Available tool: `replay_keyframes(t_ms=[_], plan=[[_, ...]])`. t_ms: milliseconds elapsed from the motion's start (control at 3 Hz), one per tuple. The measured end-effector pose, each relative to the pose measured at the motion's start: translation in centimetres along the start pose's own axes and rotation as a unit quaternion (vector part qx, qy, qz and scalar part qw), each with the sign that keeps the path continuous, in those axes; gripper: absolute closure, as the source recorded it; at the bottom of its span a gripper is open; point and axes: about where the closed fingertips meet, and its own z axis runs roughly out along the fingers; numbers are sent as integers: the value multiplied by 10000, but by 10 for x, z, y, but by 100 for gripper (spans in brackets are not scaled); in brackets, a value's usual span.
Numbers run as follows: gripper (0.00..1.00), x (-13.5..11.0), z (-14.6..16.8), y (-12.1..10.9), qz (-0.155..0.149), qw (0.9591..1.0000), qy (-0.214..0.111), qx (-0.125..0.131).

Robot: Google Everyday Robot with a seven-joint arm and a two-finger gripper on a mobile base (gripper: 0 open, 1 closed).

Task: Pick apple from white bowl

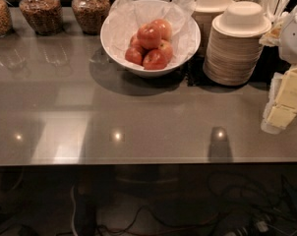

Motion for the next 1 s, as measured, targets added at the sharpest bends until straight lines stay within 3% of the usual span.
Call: replay_keyframes(t_ms=[333, 667, 1000], plan=[[0, 0, 0, 0, -1, 10000, -5, 6], [0, -16, 10, -16, -10, 9988, -447, 174], [0, -50, 26, -47, 81, 9913, -1216, 498]])
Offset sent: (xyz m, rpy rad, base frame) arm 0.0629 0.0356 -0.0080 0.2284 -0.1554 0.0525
